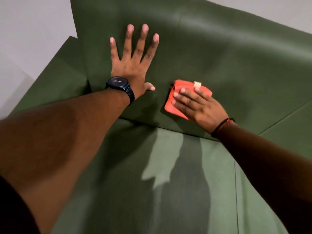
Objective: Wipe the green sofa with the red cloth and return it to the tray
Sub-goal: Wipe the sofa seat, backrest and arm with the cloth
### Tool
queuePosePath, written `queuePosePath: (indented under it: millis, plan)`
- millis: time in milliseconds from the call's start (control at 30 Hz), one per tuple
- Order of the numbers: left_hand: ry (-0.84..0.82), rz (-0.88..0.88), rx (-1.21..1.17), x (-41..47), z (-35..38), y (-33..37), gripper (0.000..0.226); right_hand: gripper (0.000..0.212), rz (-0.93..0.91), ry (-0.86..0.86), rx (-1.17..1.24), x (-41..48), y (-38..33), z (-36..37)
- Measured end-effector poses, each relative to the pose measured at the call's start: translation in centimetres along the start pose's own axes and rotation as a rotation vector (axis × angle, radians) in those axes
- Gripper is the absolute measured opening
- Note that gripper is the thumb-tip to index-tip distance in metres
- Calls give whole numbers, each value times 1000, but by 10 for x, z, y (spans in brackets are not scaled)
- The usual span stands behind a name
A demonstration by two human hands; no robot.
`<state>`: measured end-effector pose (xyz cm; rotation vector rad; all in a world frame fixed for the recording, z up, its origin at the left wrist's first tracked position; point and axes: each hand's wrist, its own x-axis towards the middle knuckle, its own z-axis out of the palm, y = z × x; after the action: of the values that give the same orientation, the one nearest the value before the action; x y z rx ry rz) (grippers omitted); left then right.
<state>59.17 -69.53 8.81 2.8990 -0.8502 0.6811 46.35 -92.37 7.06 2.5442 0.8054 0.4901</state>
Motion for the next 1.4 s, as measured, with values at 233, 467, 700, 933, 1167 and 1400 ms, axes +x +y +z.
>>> queuePosePath:
  millis: [233, 467, 700, 933, 1167, 1400]
  plan:
    - [-12, -42, -24, -11, 5, 4, 136, 40, 198, 47, 189, 12, -37, 4]
    - [-365, -22, -153, -132, 54, 19, 127, 56, 466, -116, 460, -13, -137, 28]
    - [-866, -74, -260, -235, 98, 34, 135, 58, 449, -377, 693, -25, -183, 73]
    - [-918, -25, -258, -223, 106, 35, 145, 59, 796, -373, 754, -8, -212, 73]
    - [-903, -15, -246, -221, 106, 36, 149, 55, 563, -385, 655, -41, -170, 84]
    - [-913, -27, -238, -218, 106, 36, 151, 59, 628, -465, 692, -34, -182, 77]
